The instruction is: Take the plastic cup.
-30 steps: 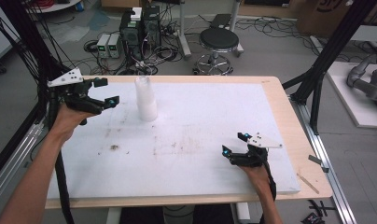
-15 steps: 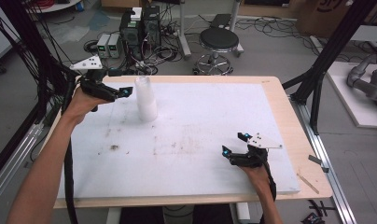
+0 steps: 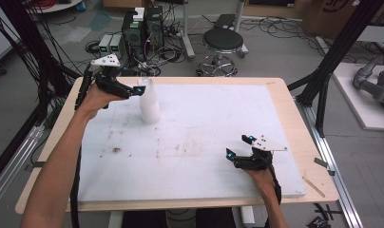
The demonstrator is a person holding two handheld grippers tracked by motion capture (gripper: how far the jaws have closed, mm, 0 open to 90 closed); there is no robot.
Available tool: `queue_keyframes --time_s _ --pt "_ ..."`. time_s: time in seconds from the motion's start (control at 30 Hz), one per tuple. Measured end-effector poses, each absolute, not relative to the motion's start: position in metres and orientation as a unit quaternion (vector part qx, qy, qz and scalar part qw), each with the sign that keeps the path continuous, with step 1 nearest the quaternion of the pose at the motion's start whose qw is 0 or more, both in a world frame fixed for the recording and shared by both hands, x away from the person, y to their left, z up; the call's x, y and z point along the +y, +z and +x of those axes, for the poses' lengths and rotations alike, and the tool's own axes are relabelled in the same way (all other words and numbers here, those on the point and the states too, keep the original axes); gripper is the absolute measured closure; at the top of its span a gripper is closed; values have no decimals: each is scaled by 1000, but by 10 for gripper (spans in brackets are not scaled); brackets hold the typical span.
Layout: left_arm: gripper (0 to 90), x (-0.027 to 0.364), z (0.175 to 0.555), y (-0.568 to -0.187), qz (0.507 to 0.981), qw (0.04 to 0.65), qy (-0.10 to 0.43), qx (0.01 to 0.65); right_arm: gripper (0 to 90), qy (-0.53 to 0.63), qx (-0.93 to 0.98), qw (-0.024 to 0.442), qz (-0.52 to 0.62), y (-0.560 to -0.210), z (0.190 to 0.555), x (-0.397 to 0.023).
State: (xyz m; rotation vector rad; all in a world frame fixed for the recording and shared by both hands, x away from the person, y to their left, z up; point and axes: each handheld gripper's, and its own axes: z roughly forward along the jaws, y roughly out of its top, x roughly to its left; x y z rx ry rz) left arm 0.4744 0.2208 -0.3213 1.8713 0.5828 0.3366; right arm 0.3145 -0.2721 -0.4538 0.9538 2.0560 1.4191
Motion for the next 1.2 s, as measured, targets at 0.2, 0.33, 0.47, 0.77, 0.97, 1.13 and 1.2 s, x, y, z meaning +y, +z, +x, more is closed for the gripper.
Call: queue_keyframes --time_s 0.2,0.33,0.47,0.77,0.97,1.13,1.2 --pt "18 214 484 -326 800 520 142 263 144 516 748 232 347 -454 315 -272" --pt "18 206 489 -329 808 507 140 266 144 515 749 230 347 -454 315 -272" --pt "18 199 493 -334 816 492 135 272 144 517 747 232 347 -454 314 -272" --pt "126 190 499 -344 836 450 123 288 144 518 746 232 347 -454 314 -272" --pt "127 190 500 -345 836 445 124 295 144 518 747 232 347 -454 314 -272" --pt "140 188 500 -346 840 435 124 298 144 517 747 232 348 -454 314 -272" --pt "162 187 500 -346 844 432 124 294 144 517 747 233 347 -454 314 -272"
